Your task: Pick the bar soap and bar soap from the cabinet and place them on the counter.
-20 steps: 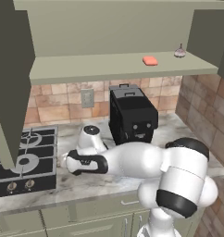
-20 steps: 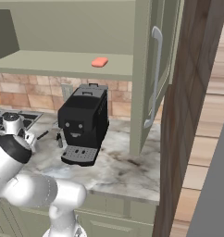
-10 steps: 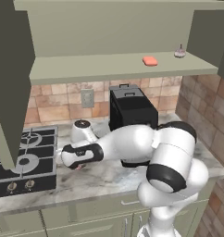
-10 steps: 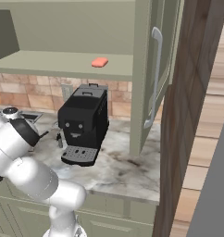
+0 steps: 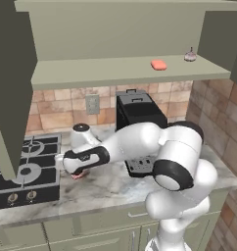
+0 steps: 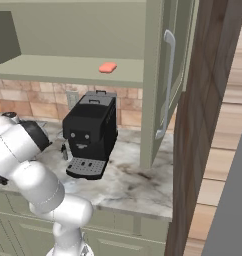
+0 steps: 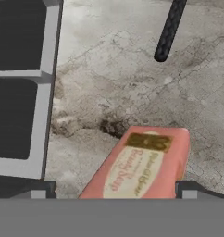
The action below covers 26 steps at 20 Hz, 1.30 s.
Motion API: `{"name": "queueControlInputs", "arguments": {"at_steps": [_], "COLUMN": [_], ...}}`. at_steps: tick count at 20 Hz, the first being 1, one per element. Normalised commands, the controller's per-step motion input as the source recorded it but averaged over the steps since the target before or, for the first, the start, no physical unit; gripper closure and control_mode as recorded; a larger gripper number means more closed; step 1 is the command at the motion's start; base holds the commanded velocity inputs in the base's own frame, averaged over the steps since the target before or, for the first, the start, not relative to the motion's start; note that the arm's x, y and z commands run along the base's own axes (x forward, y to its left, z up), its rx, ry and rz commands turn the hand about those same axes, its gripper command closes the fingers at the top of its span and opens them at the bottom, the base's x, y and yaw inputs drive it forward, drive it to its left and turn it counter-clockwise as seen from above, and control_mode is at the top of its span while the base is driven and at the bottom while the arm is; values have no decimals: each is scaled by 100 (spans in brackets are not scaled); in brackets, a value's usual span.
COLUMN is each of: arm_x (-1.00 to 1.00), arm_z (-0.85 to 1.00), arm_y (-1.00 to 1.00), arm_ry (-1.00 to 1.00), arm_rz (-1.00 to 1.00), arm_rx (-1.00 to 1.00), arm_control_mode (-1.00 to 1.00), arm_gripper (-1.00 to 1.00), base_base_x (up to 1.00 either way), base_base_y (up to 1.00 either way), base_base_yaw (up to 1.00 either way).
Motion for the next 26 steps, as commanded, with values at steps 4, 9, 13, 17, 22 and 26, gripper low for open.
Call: {"name": "queueControlInputs", "arguments": {"at_steps": [4,9,13,17,22,26], "arm_x": [-12,-37,-52,-43,-29,-30], "arm_z": [-29,-23,-7,15,68,67], "arm_y": [-7,-20,-24,-18,-26,-25], "arm_ry": [0,-3,-12,-19,-19,-19], "arm_rz": [0,0,0,1,3,4], "arm_rx": [0,0,0,0,2,2], "arm_control_mode": [-100,-100,-100,-100,-100,-100], "arm_gripper": [-100,-100,-100,-100,-100,-100], "base_base_x": [0,0,0,0,0,0], "base_base_y": [0,0,0,0,0,0], "base_base_yaw": [0,0,0,0,0,0]}}
